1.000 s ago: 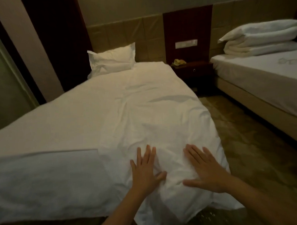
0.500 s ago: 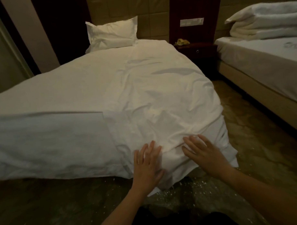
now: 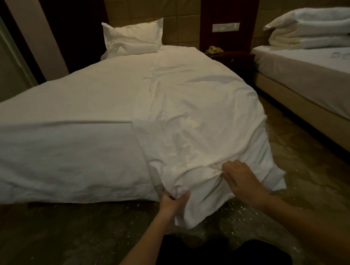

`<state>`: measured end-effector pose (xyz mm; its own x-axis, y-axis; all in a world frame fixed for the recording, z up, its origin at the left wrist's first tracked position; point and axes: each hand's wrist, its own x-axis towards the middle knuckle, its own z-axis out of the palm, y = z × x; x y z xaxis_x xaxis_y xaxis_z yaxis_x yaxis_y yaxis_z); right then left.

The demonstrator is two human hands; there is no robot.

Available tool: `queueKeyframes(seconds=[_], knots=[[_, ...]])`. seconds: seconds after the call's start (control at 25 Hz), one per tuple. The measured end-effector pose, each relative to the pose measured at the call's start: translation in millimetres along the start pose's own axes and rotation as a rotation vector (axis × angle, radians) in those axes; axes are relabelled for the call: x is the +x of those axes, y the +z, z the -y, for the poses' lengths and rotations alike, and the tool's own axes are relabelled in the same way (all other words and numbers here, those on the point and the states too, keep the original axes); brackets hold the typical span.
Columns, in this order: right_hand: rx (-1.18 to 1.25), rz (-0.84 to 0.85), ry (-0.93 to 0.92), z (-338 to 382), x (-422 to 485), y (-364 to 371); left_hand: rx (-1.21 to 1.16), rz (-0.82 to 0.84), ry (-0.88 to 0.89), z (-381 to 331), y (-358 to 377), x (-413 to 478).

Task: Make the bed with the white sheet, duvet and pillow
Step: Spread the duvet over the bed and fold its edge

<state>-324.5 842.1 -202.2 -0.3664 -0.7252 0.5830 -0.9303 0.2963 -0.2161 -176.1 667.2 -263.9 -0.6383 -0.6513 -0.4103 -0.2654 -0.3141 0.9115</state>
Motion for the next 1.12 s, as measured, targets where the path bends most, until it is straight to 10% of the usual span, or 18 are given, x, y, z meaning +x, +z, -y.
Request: queueKeyframes(seconds=[0.4,0.68,1.12], knots=[[-0.42,-0.004,-0.044,-41.3,-57.0,-18.1,0.123,-0.014,0.261,-2.7,-15.7,-18.1],[-0.296,0.219,0.734,-74.3,-54.7,-36.5,0.165,-0.024,0.298,3.5,-9.0,-20.1],[0.149,0.129,0.535,-43.5,-78.1,-63.4,0.16,0.013,0.364,-16.8,-18.7,-47.6]])
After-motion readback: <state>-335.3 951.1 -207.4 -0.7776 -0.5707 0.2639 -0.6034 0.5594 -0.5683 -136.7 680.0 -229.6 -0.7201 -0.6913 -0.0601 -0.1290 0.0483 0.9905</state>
